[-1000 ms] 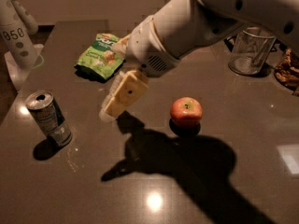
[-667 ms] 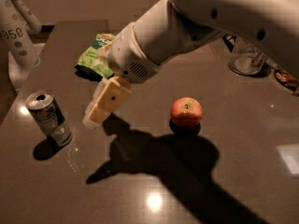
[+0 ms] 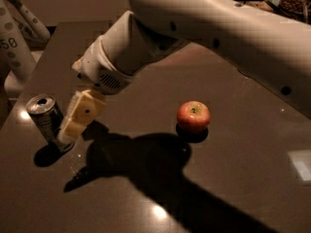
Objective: Knock redbull can over
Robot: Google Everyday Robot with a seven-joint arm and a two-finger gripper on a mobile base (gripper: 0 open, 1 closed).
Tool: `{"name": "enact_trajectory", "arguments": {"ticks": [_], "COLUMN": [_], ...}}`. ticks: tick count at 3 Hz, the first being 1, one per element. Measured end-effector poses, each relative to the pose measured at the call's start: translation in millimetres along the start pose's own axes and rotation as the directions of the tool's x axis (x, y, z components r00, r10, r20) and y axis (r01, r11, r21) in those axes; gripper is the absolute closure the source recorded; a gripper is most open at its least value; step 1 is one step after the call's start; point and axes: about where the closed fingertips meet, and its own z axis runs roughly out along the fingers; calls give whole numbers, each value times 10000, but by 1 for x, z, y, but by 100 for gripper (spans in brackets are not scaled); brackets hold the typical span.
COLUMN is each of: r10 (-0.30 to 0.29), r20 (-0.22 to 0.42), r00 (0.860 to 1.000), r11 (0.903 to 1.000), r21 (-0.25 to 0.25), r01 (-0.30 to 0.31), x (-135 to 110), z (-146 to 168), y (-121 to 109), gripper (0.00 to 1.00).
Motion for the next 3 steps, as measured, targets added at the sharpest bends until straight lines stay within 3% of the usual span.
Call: {"name": "enact_trajectory", "arguments": {"ticks": [2,3], "r10": [-111,-169], "r20": [-184,-267], "r00": [9998,9995], "r11": [9982,9953], "r21": [-584,-961], "r01": [100,143], "x": [-14,-19], "z": [34,47], "y": [8,12], "gripper": [0,6]}}
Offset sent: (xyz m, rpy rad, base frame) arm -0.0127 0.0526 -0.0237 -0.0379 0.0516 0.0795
